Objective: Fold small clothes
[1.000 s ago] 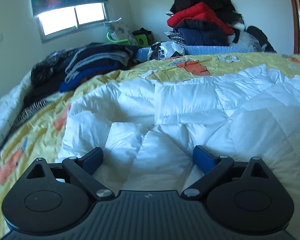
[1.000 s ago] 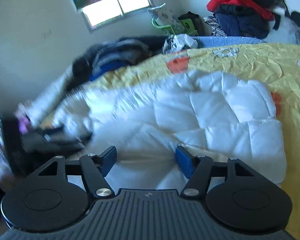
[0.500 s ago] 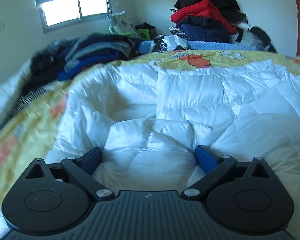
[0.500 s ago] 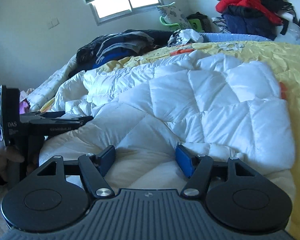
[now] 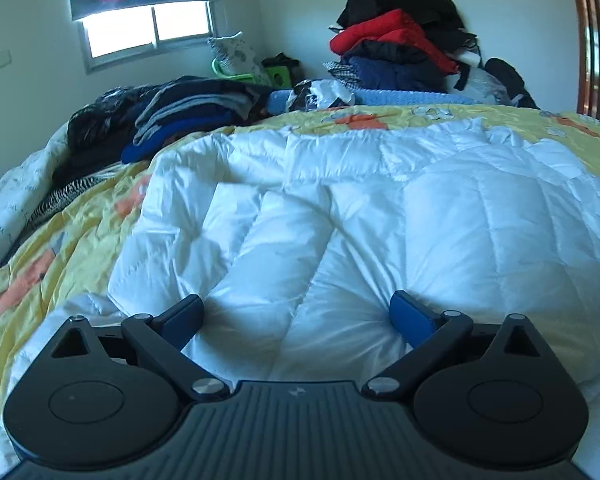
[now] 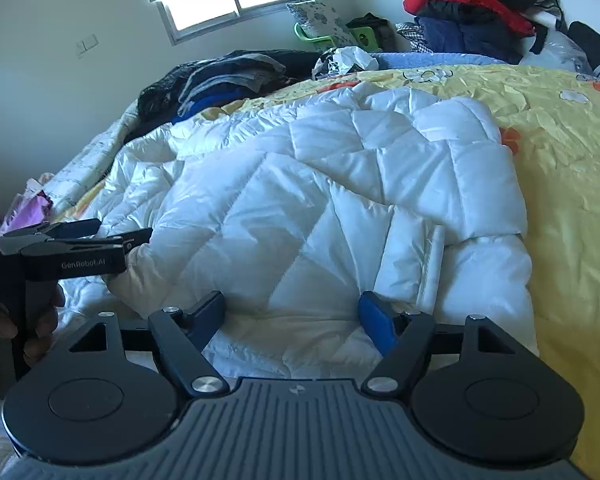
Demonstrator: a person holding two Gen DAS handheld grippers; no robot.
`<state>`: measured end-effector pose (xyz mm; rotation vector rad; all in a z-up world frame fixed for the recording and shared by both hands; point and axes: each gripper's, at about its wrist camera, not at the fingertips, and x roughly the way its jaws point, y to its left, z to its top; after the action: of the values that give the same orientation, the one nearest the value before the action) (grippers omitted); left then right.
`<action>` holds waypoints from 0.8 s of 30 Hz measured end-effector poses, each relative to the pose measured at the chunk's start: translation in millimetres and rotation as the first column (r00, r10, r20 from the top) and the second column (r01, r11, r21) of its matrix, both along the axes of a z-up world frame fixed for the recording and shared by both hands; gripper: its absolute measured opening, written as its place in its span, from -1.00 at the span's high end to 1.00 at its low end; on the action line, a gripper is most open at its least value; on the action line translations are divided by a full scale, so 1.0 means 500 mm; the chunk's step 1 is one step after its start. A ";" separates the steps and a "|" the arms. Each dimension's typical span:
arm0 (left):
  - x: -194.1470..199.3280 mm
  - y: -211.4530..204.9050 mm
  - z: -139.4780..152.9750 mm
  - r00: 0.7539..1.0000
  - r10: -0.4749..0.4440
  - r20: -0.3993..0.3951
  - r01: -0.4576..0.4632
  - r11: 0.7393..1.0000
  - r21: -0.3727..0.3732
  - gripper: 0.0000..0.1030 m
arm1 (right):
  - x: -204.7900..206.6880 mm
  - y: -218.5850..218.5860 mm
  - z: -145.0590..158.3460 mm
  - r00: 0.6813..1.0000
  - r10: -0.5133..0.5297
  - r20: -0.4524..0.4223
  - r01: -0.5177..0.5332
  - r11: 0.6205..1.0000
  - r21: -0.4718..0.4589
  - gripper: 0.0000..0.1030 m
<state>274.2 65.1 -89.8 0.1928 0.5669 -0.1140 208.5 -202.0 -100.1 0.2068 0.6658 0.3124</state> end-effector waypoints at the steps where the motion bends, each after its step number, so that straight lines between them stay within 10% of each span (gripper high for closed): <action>1: -0.001 0.000 0.001 1.000 0.004 -0.004 -0.004 1.000 0.001 -0.96 | -0.002 0.001 0.003 1.000 -0.012 -0.004 0.012 1.000 -0.002 -0.47; 12: -0.235 0.186 0.120 0.991 0.119 0.068 -0.115 0.991 -0.062 -0.93 | -0.232 -0.105 0.071 0.995 -0.089 -0.055 0.095 0.987 0.130 -0.69; 20: -0.373 0.359 0.042 0.960 0.255 -0.116 -0.264 0.962 -0.064 -0.93 | -0.335 -0.185 0.020 0.970 -0.096 -0.224 0.157 0.948 0.275 -0.63; 24: -0.390 0.405 0.013 0.935 0.265 -0.236 -0.313 0.928 -0.201 -0.93 | -0.351 -0.185 -0.002 0.954 -0.080 -0.288 0.168 0.941 0.294 -0.63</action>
<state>79.1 267.5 -83.2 -0.1380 0.7761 0.0894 32.9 -294.5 -100.9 0.6059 0.8697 0.2685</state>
